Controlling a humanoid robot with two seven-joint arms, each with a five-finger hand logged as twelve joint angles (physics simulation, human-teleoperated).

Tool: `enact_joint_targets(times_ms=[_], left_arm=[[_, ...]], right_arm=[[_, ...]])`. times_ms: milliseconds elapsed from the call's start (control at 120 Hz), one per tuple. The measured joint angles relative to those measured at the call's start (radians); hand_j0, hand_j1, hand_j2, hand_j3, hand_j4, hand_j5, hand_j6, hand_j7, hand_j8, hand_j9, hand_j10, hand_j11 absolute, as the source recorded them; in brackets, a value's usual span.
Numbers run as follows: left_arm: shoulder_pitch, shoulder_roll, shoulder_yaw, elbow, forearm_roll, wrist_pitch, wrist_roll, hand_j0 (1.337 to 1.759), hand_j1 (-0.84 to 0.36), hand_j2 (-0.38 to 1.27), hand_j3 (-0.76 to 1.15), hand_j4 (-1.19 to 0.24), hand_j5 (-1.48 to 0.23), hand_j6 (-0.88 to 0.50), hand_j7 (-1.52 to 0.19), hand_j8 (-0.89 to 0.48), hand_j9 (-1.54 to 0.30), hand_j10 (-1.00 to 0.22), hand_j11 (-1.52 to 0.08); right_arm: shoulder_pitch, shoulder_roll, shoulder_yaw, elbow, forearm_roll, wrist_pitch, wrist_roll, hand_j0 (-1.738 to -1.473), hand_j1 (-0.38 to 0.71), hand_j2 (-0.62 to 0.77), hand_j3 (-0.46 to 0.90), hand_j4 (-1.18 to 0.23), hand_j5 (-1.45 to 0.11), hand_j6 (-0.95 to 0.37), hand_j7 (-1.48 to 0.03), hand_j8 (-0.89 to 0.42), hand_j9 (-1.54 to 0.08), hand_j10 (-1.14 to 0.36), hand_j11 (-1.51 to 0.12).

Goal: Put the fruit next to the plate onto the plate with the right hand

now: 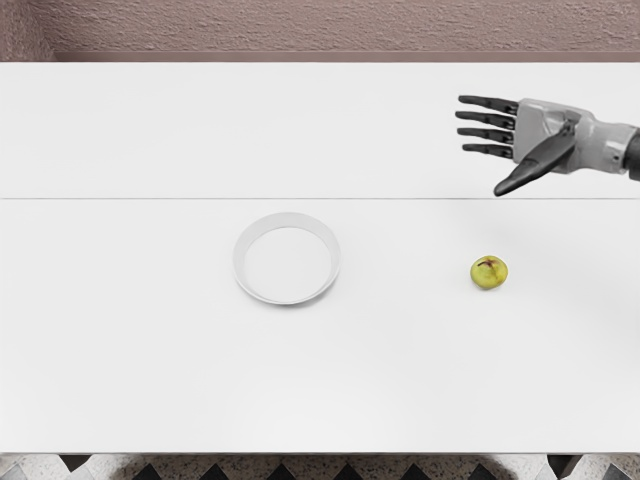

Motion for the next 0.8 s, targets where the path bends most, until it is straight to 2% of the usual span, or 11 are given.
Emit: enact_joint_targets(times_ms=[267,508,733,800], left_arm=[[0.0,0.0,0.0,0.0,0.0,0.0,0.0,1.658,0.32,0.0,0.0,-0.02,-0.03,-0.02,-0.03,-0.02,-0.03,-0.02,-0.03],[0.0,0.0,0.0,0.0,0.0,0.0,0.0,1.658,0.32,0.0,0.0,-0.02,-0.03,-0.02,-0.03,-0.02,-0.03,-0.02,-0.03],[0.0,0.0,0.0,0.0,0.0,0.0,0.0,1.658,0.32,0.0,0.0,-0.02,-0.03,-0.02,-0.03,-0.02,-0.03,-0.02,-0.03],[0.0,0.0,0.0,0.0,0.0,0.0,0.0,1.658,0.32,0.0,0.0,-0.02,-0.03,-0.02,-0.03,-0.02,-0.03,-0.02,-0.03]], right_arm=[[-0.012,-0.002,0.007,-0.006,-0.043,0.0,0.003,-1.658,-0.35,0.0,0.0,0.0,0.0,0.0,0.0,0.0,0.0,0.0,0.0],[-0.017,0.001,0.054,-0.028,-0.317,0.0,0.014,-1.658,-0.35,0.0,0.0,0.0,0.0,0.0,0.0,0.0,0.0,0.0,0.0],[-0.026,0.0,0.065,-0.025,-0.516,0.0,0.085,-1.658,-0.35,0.0,0.0,0.0,0.0,0.0,0.0,0.0,0.0,0.0,0.0],[-0.029,-0.002,0.065,-0.021,-0.57,0.0,0.123,-1.658,-0.35,0.0,0.0,0.0,0.0,0.0,0.0,0.0,0.0,0.0,0.0]])
